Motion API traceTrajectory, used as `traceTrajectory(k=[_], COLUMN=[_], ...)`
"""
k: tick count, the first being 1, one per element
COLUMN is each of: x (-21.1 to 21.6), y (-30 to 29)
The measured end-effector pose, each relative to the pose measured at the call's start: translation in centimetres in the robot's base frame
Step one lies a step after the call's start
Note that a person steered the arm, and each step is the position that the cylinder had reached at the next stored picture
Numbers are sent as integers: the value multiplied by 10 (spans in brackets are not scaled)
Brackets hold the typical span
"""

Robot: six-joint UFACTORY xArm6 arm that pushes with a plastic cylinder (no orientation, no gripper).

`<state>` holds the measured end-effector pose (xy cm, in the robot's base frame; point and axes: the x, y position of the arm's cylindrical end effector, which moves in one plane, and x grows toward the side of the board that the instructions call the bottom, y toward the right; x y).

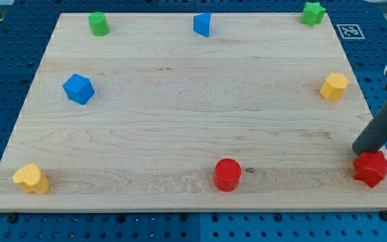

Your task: Move your arm towards the red circle

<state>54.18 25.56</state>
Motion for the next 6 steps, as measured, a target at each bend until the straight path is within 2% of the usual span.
traceTrajectory(k=[1,3,4,5,6], x=[0,5,5,13,30], y=[0,-72,-75,-117,-123])
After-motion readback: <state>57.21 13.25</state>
